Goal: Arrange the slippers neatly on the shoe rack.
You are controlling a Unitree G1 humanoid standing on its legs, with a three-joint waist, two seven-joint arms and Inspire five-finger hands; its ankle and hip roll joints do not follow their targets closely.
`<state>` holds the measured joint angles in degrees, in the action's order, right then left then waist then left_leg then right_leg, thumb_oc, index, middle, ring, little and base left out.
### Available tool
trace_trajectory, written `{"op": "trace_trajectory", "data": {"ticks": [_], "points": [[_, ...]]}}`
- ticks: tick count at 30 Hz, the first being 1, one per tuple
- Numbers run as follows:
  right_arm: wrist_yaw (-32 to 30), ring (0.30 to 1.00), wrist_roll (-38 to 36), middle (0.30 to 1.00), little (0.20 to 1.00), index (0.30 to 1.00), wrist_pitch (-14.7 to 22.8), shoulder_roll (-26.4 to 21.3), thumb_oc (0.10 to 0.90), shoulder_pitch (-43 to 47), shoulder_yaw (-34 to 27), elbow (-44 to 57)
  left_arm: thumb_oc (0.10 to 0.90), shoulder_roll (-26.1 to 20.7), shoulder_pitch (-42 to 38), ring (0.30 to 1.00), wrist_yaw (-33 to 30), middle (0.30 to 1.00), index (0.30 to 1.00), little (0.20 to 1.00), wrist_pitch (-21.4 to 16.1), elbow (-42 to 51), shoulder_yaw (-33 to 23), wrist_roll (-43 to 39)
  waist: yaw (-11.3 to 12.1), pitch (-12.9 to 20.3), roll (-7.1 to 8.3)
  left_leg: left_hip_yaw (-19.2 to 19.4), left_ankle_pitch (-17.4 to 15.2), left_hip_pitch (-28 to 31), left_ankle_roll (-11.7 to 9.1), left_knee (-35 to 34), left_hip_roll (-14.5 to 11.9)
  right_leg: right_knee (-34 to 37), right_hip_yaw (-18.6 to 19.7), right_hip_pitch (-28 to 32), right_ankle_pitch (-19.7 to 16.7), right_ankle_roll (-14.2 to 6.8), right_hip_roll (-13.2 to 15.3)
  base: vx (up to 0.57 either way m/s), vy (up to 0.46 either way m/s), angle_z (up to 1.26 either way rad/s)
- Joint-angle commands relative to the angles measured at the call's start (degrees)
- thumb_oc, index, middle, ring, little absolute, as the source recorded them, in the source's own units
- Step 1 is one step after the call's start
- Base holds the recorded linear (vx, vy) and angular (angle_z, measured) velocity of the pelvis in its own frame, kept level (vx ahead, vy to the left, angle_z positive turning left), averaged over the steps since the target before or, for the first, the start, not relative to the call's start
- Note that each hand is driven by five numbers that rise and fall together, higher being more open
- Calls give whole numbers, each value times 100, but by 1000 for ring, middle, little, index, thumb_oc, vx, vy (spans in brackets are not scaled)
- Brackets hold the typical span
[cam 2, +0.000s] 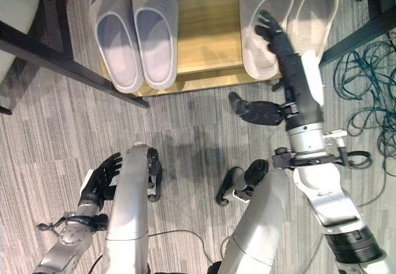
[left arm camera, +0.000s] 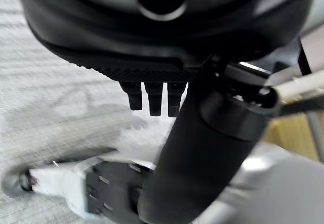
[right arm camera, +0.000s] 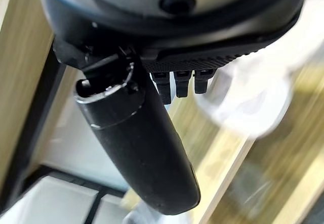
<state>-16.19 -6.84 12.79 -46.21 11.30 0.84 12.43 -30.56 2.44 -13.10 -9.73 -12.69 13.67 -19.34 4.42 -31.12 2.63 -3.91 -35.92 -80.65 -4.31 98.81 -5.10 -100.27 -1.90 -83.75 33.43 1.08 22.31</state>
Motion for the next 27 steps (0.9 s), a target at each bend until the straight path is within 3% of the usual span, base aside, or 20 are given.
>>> {"op": "trace_trajectory", "data": {"ticks": [1, 4, 5, 6, 7, 9, 12, 13, 15, 16, 17, 21, 27], "points": [[213, 900, 408, 900, 900, 900, 473, -42, 800, -127, 110, -35, 800, 65, -260, 900, 287, 900, 900, 900, -767, 242, -10, -32, -97, 563, -49, -384, 1004, 121, 59, -1751, -158, 1126, 20, 1056, -71, 128, -36, -252, -61, 0], [295, 900, 910, 900, 900, 900, 281, 188, 800, -467, 467, -874, 800, 95, -233, 900, 486, 900, 900, 900, -743, -14, 66, 2, -129, 643, -13, -350, 1474, 1140, -34, -3098, -254, 2507, -356, 2120, -339, 135, -206, -159, -113, 12], [306, 900, 1123, 900, 900, 900, 195, 327, 800, -494, 735, -1516, 800, 59, -192, 900, 622, 900, 900, 900, -716, -111, 110, 5, -109, 725, 6, -332, 1776, 1736, -96, -3890, -318, 3374, -613, 2774, -563, 73, -309, -76, -98, 7], [303, 900, 1125, 900, 900, 900, 200, 329, 800, -484, 741, -1524, 800, 57, -193, 900, 623, 900, 900, 900, -716, -110, 106, 5, -117, 717, 4, -335, 1817, 1757, -93, -3936, -313, 3415, -629, 2798, -597, 78, -309, -49, -130, 2], [472, 900, 993, 900, 900, 900, 145, 624, 800, -606, 887, -1979, 800, 43, -175, 900, 706, 900, 900, 900, -676, -248, 98, 8, -114, 824, 41, -337, 2082, 2333, -101, -4662, -365, 4131, -812, 3304, -806, 16, -438, 8, -70, -2], [509, 900, 1006, 900, 900, 900, 134, 708, 800, -612, 964, -2251, 800, 33, -156, 900, 757, 900, 900, 900, -656, -284, 81, -8, -98, 838, 29, -345, 2238, 2614, -86, -5022, -406, 4422, -927, 3554, -919, -24, -454, 18, -59, 1], [608, 900, 1198, 900, 900, 900, 8, 1095, 800, -760, 1190, -3355, 800, 65, -33, 900, 973, 900, 900, 900, -572, -538, 56, 174, -42, 1127, 33, -188, 2803, 3958, -120, -6663, -444, 5741, -1324, 4769, -1414, -258, -738, 80, -68, 5], [604, 900, 1200, 900, 900, 900, 16, 1101, 800, -755, 1197, -3368, 800, 62, -28, 900, 974, 900, 900, 900, -573, -537, 55, 176, -41, 1099, 32, -184, 2830, 4022, -122, -6719, -449, 5788, -1333, 4829, -1436, -257, -748, 116, -62, 9], [635, 900, 1263, 900, 900, 900, -45, 1239, 800, -814, 1205, -3756, 800, 96, 6, 900, 1055, 900, 900, 900, -564, -664, 28, 252, -19, 1268, 11, -56, 3327, 4560, -160, -7536, -471, 6566, -1568, 5402, -1842, -302, -826, 49, -48, 4], [654, 900, 1407, 900, 900, 900, -81, 1357, 800, -894, 1300, -4152, 800, 134, 77, 900, 1112, 900, 900, 900, -527, -733, 37, 328, -10, 1449, -46, 56, 3611, 5193, -218, -8241, -504, 7215, -1681, 5973, -2057, -378, -974, 55, -46, 1], [651, 900, 1409, 900, 900, 900, -77, 1359, 800, -892, 1304, -4157, 800, 133, 80, 900, 1112, 900, 900, 900, -527, -732, 36, 328, -9, 1422, -52, 58, 3628, 5245, -220, -8279, -511, 7251, -1687, 6023, -2073, -377, -986, 154, -74, 3], [818, 900, 1453, 900, 900, 900, -207, 1626, 800, -1068, 1285, -4752, 800, 213, 254, 900, 1279, 900, 900, 900, -423, -728, -42, 438, -34, 1816, -165, 342, 3975, 6414, -314, -9399, -620, 8404, -1728, 7063, -2454, -512, -1215, 151, -57, -6], [960, 900, 1523, 900, 900, 900, -301, 1870, 800, -1260, 1226, -5354, 800, 281, 487, 900, 1536, 900, 900, 900, -345, -449, -34, 531, -104, 2353, -334, 589, 4194, 7296, -395, -10165, -610, 9381, -1684, 7940, -2662, -601, -1443, 154, -56, -5]]}}
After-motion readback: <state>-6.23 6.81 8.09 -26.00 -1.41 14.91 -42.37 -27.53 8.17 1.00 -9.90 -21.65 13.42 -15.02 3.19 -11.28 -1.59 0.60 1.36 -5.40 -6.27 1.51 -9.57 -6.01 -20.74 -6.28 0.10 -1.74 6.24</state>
